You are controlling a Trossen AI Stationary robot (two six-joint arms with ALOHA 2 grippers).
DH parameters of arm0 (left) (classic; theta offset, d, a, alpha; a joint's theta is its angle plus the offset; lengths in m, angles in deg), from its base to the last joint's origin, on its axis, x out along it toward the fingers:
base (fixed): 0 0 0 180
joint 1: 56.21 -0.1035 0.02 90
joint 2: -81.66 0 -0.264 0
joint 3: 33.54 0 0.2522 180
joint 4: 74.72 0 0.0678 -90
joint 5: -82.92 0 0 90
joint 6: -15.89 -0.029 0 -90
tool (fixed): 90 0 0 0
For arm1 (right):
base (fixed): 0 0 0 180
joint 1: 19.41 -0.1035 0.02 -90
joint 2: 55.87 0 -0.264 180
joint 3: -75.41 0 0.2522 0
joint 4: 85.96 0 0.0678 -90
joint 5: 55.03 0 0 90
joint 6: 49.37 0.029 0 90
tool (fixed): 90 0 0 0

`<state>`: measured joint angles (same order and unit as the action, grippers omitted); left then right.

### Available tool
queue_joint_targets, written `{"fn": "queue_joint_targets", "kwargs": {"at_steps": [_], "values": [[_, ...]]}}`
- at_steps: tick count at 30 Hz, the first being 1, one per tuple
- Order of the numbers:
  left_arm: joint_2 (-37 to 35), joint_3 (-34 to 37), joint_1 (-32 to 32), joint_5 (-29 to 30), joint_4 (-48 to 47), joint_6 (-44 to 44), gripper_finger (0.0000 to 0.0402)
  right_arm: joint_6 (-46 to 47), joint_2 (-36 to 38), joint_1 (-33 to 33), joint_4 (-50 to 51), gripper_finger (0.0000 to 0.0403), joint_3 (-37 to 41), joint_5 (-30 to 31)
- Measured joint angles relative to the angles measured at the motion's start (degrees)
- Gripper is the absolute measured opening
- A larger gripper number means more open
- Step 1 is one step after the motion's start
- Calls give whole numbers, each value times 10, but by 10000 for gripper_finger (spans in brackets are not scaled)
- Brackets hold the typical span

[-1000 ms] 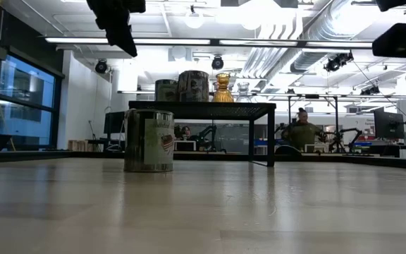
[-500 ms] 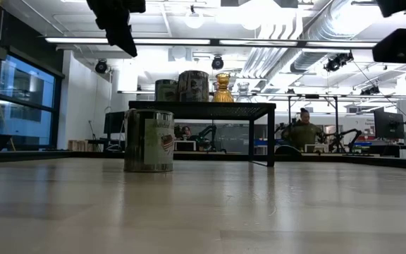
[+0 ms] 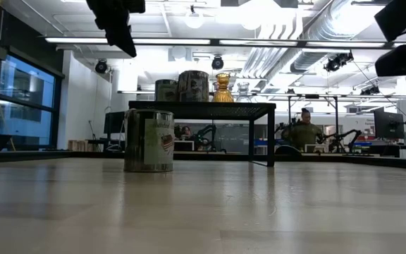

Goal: Pick & Place candle stick holders
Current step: Put the green candle holder on the shelf

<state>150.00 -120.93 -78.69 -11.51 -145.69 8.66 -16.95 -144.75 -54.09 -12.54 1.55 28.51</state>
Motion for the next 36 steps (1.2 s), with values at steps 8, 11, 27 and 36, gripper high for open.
{"fn": "queue_joint_targets", "kwargs": {"at_steps": [8, 11, 27, 36], "values": [[0, 0, 0, 0, 0, 0, 92, 1, -4, 0, 0, 143, 0, -11], [0, 0, 0, -1, 0, -1, 92, 1, -4, 0, -2, 106, 0, -14], [0, 0, 0, -1, 1, -11, 92, 1, -3, 6, -6, 19, -1, -45], [0, 0, 0, -2, 0, -14, 92, 22, -5, 47, -16, 19, -4, -78]]}}
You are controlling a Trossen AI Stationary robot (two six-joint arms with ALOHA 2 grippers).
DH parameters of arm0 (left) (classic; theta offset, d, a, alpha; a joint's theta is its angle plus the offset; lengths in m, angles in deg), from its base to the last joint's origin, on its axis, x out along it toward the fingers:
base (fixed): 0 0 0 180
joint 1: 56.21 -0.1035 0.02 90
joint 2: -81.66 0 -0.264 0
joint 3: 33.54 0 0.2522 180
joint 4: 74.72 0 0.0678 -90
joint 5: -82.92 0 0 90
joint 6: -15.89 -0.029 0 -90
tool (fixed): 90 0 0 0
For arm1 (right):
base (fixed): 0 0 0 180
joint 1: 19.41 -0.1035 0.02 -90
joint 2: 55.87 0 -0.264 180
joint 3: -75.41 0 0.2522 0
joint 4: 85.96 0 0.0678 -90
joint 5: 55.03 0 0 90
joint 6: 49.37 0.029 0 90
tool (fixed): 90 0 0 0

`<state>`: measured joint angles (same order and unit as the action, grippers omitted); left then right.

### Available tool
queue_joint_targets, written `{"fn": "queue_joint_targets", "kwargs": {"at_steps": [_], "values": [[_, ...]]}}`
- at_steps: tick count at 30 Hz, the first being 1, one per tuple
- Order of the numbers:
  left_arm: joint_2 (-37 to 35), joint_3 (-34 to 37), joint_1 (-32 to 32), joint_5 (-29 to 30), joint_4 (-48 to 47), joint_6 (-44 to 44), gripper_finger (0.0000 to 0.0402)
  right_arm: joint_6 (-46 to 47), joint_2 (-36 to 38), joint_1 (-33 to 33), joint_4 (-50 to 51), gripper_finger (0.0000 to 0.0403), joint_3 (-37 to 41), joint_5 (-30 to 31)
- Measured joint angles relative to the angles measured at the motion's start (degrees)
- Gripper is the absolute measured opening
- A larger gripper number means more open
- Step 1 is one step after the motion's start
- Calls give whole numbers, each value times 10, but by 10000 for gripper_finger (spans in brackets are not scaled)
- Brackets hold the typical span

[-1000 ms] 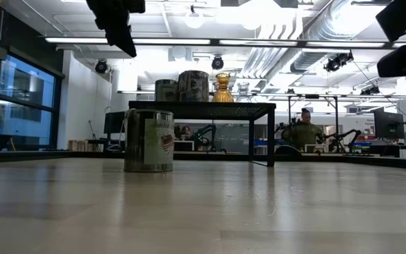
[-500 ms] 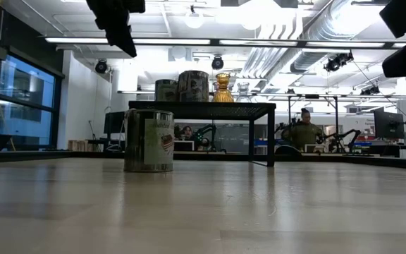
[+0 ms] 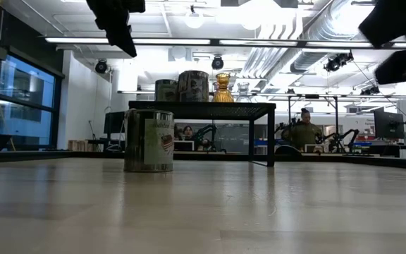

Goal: Pick & Place candle stick holders
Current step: Put the green candle holder on the shelf

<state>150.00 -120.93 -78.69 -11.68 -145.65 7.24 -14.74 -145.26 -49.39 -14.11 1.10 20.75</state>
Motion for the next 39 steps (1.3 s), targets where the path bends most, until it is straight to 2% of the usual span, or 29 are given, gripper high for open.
{"fn": "queue_joint_targets", "kwargs": {"at_steps": [9, 16, 27, 34, 39], "values": [[0, 0, 0, 0, 0, -1, 92, 6, 0, 70, 17, 19, -41, -41], [-6, 0, 0, 1, -10, 3, 92, -2, 0, 137, 71, 19, -104, -36], [-90, 0, 0, 13, -9, 4, 92, -47, 0, 239, 209, 19, -233, 4], [-142, 6, 0, 28, -9, 4, 92, -46, 0, 314, 223, 19, -306, 6], [-194, 36, 0, 37, 0, 19, 92, -47, 1, 358, 224, 19, -351, 9]]}}
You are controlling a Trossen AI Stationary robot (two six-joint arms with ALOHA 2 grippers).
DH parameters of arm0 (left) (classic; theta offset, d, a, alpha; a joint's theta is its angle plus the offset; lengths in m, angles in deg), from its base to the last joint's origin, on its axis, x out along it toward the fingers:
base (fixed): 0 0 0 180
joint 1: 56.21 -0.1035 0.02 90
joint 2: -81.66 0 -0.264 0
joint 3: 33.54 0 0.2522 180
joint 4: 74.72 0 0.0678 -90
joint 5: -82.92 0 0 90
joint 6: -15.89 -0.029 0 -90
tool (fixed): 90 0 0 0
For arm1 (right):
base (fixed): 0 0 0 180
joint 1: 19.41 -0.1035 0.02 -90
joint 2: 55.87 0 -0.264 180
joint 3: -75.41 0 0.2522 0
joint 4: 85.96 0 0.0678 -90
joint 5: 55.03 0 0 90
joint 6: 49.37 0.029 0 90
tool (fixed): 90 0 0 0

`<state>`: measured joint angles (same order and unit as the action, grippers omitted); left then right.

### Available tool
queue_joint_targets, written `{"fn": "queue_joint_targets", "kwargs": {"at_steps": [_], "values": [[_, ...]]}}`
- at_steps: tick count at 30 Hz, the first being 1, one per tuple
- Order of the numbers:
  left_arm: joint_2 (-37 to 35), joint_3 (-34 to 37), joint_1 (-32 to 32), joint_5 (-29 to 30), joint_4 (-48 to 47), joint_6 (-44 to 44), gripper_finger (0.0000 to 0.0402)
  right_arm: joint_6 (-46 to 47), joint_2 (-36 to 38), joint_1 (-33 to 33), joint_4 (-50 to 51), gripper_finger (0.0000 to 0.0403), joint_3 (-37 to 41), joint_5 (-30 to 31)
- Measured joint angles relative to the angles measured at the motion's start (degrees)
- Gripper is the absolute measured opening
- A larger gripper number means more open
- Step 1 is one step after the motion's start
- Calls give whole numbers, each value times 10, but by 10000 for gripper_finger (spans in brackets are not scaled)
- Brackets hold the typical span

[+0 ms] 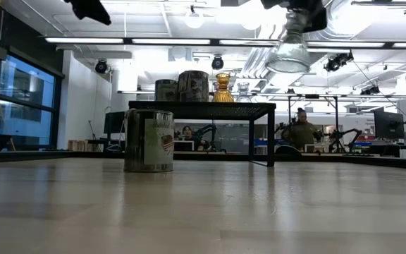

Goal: Pick & Place candle stick holders
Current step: Put the green candle holder on the shelf

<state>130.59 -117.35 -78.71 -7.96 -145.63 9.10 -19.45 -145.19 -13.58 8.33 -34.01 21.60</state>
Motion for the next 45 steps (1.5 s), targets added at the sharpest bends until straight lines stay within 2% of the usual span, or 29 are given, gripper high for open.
{"fn": "queue_joint_targets", "kwargs": {"at_steps": [7, 14, 23, 26, 33, 45], "values": [[-71, 60, 0, -1, 48, -3, 92, -18, 0, 63, 3, 19, -58, 13], [-135, 135, 0, -48, 130, -20, 92, -56, 0, 135, -1, 19, -98, 14], [-178, 216, 0, -66, 207, -5, 92, -73, -3, 205, -73, 19, -105, 11], [-190, 239, 0, -82, 228, 4, 92, -70, -13, 210, -84, 19, -105, 28], [-213, 259, 0, -94, 243, 29, 92, -59, -36, 225, -54, 19, -104, 37], [-238, 259, 0, -68, 240, 30, 92, -53, -85, 254, -62, 19, -104, 55]]}}
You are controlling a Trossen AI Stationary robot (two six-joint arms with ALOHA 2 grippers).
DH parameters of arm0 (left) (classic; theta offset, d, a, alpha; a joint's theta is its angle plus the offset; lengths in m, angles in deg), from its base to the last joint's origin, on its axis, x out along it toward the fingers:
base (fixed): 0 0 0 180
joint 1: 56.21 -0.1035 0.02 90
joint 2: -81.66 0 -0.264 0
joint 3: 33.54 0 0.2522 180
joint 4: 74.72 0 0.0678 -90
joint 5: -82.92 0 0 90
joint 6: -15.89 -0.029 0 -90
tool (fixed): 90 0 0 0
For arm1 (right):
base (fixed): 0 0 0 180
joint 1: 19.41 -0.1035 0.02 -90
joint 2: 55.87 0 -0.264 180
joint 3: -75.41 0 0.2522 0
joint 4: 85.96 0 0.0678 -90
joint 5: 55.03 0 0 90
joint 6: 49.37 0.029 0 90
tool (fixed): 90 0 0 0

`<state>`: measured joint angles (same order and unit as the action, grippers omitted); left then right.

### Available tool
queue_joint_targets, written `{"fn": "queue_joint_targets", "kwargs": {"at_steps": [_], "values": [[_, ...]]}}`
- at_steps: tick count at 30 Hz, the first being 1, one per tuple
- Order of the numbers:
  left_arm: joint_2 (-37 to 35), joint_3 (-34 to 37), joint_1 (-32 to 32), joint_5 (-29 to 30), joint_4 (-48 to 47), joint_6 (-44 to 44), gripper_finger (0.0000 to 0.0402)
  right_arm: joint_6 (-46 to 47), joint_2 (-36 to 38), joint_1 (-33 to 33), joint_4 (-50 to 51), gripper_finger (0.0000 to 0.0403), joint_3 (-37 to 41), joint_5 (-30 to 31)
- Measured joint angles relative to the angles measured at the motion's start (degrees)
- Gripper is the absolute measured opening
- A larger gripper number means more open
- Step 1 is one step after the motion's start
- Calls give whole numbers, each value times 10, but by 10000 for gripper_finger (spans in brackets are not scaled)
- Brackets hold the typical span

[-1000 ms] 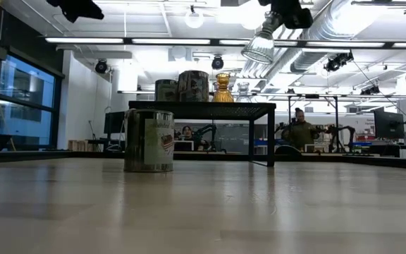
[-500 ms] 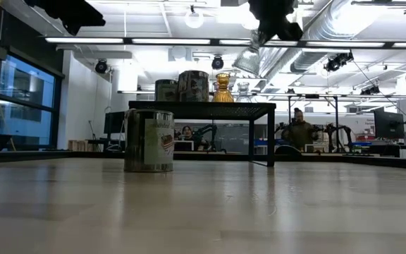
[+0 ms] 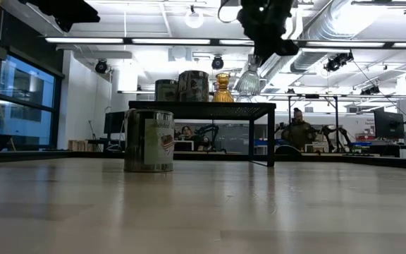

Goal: Pick & Place candle stick holders
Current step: Put the green candle holder on the shelf

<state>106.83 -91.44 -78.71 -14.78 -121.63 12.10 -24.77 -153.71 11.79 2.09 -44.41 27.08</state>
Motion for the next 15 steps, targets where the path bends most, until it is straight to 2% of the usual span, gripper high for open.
{"fn": "queue_joint_targets", "kwargs": {"at_steps": [8, 15], "values": [[0, 0, 0, 1, -12, 8, 92, 4, -13, 11, 12, 19, 0, -1], [0, 0, 0, 6, -24, 8, 92, 3, -9, 21, 31, 19, -14, -31]]}}
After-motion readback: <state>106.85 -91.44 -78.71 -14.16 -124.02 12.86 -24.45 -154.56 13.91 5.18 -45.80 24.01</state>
